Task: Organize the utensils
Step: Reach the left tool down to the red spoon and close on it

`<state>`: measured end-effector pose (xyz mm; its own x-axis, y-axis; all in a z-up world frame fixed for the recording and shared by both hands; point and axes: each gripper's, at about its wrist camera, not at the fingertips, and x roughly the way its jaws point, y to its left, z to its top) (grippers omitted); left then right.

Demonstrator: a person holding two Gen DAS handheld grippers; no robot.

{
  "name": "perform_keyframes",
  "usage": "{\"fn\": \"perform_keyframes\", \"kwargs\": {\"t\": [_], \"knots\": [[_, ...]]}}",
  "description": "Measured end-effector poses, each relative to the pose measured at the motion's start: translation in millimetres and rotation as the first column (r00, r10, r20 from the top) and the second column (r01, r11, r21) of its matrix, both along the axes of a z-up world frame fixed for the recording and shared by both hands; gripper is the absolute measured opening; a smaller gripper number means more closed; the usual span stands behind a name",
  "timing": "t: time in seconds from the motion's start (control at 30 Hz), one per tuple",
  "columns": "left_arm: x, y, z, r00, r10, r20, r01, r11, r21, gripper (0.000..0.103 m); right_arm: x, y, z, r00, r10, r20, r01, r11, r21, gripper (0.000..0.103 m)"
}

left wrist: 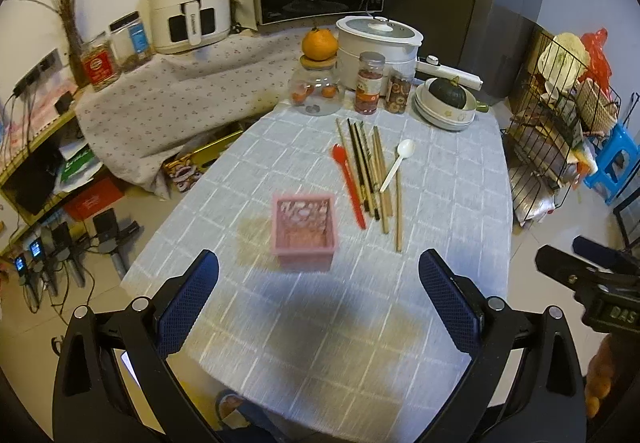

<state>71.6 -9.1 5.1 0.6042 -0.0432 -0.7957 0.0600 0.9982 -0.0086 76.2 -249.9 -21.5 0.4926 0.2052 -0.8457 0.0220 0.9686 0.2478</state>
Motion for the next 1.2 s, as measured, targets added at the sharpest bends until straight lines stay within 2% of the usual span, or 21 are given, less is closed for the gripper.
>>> {"fn": "perform_keyframes", "kwargs": {"t": [0.13, 0.23, 0.43, 0.57, 0.67, 0.83, 0.97, 1.1, 1.2], "knots": [[49, -4, 3, 0.999, 0.010, -0.043, -0.009, 1.000, 0.011, 0.096, 45, -12, -10, 0.996, -0.018, -0.084, 0.023, 0.998, 0.052, 0.098], [92, -2, -4, 0.994, 0.027, -0.108, -0.028, 0.999, -0.016, 0.096, 85, -19, -23, 0.989, -0.031, -0.144, 0.043, 0.995, 0.087, 0.098], [175, 2, -46, 0.958, 0.075, -0.278, -0.100, 0.992, -0.078, 0.096, 153, -29, -71, 0.966, -0.036, -0.257, 0.078, 0.985, 0.153, 0.098], [220, -11, -78, 0.929, 0.064, -0.366, -0.100, 0.992, -0.081, 0.095, 186, -36, -103, 0.946, -0.036, -0.321, 0.110, 0.970, 0.217, 0.095], [255, -16, -112, 0.891, 0.077, -0.447, -0.130, 0.988, -0.087, 0.085, 210, -45, -118, 0.936, -0.054, -0.347, 0.146, 0.958, 0.246, 0.090], [296, -22, -160, 0.828, 0.093, -0.552, -0.179, 0.979, -0.103, 0.070, 245, -48, -140, 0.926, -0.048, -0.374, 0.164, 0.945, 0.284, 0.074], [320, -22, -184, 0.807, 0.105, -0.581, -0.205, 0.973, -0.109, 0.066, 268, -43, -155, 0.918, -0.038, -0.394, 0.156, 0.949, 0.273, 0.066], [329, -22, -211, 0.763, 0.118, -0.636, -0.218, 0.973, -0.082, 0.050, 287, -34, -166, 0.918, 0.002, -0.396, 0.123, 0.949, 0.290, 0.057], [331, -21, -220, 0.756, 0.114, -0.645, -0.215, 0.973, -0.080, 0.044, 296, -31, -174, 0.918, 0.012, -0.396, 0.114, 0.950, 0.292, 0.054]]}}
